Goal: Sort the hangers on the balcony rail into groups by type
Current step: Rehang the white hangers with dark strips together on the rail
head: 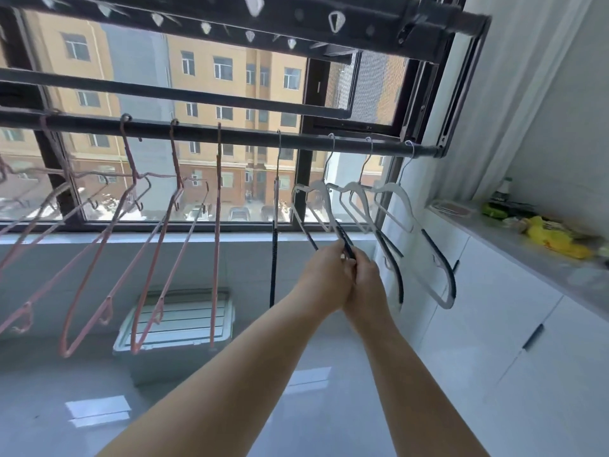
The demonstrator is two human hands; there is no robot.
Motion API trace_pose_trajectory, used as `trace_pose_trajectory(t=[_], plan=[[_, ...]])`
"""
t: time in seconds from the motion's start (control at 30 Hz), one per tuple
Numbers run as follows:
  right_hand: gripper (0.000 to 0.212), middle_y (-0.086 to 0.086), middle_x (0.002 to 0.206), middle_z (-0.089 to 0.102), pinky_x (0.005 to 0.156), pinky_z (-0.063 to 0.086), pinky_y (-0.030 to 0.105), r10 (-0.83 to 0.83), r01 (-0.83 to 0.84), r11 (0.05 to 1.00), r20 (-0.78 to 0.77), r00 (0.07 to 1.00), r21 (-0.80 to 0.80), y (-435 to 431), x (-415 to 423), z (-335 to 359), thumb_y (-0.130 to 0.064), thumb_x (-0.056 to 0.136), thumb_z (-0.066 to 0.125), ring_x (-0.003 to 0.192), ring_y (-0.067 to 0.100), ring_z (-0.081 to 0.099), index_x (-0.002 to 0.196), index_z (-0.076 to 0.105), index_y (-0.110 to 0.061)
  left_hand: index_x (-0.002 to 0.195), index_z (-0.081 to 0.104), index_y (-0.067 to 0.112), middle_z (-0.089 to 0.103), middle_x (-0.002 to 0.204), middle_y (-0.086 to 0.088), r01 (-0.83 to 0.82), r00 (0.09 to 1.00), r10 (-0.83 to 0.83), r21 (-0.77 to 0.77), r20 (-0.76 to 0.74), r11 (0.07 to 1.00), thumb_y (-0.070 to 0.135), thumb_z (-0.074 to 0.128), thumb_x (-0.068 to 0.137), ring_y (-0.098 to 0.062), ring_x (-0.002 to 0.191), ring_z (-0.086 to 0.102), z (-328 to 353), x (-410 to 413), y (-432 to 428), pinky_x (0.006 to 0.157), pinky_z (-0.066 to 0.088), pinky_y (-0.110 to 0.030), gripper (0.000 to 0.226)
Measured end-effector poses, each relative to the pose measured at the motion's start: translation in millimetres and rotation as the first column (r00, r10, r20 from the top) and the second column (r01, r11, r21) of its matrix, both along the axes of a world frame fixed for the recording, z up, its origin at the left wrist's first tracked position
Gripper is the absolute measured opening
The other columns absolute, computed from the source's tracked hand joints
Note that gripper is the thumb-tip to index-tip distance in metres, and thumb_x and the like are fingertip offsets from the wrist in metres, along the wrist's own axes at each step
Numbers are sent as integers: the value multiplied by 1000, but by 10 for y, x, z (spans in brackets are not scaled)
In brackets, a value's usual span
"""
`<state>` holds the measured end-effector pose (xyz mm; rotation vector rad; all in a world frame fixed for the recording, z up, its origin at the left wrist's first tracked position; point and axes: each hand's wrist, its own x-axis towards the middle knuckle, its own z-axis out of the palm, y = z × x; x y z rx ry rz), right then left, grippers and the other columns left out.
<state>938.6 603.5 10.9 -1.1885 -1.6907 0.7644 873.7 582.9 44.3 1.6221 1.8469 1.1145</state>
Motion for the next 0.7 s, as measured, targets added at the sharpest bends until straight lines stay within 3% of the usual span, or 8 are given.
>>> trace_pose_trajectory(t=[0.13, 0.3, 0.37, 0.43, 0.5, 0.6, 0.7], plan=[[46, 19, 106, 53, 80, 45, 40, -70, 60, 997, 209, 975, 57, 89, 57, -10, -48, 71, 44, 99, 33, 57, 97, 60, -14, 120, 52, 11, 62, 117, -11, 15, 1000, -16, 19, 20, 1000, 14, 41, 91, -26, 108, 58, -7, 28, 49, 94, 46, -39, 31], [35, 11, 123, 44, 82, 40, 30, 50, -85, 992, 319, 947, 97, -63, 222, 116, -19, 91, 43, 103, 24, 52, 125, 44, -16, 119, 49, 8, 58, 122, -10, -7, 997, 3, 50, 78, 999, 18, 42, 93, -26, 111, 55, -21, 49, 69, 94, 43, -35, 29], [40, 8, 128, 41, 96, 35, 27, -15, -27, 990, 288, 958, 139, -26, 404, 201, -11, 91, 44, 116, 22, 47, 131, 43, -15, 130, 38, 7, 52, 130, -10, -9, 993, 3, 49, 119, 999, 21, 44, 94, -26, 117, 52, -27, 55, 72, 96, 40, -34, 39], [43, 9, 130, 44, 100, 32, 27, -144, 87, 967, 233, 962, 238, 104, 582, 271, -7, 88, 47, 122, 21, 43, 130, 45, -12, 136, 27, 10, 46, 135, -9, -7, 989, 0, 47, 148, 999, 24, 48, 92, -26, 119, 50, -32, 69, 84, 98, 42, -37, 50], [43, 9, 134, 44, 101, 33, 32, -187, 151, 977, 279, 942, 148, 260, 665, 277, -14, 89, 47, 125, 23, 42, 131, 42, -13, 137, 23, 11, 43, 137, -10, -6, 990, 2, 28, 141, 1000, 24, 51, 90, -28, 120, 48, -43, 95, 95, 101, 41, -42, 56], [46, 13, 136, 45, 95, 39, 36, -111, 138, 989, 354, 929, -54, 384, 612, 170, -25, 93, 42, 120, 28, 48, 137, 32, -15, 136, 23, 12, 44, 135, -11, 11, 989, -12, 7, 146, 1000, 18, 51, 90, -30, 118, 49, -71, 133, 110, 100, 41, -40, 55], [41, 15, 127, 54, 85, 40, 34, -118, 128, 992, 320, 940, -11, 426, 520, 44, -16, 96, 32, 112, 31, 52, 137, 33, -13, 141, 15, 16, 39, 141, -10, 28, 987, -27, -5, 157, 1000, 17, 51, 90, -30, 124, 45, -74, 143, 123, 105, 37, -41, 63]])
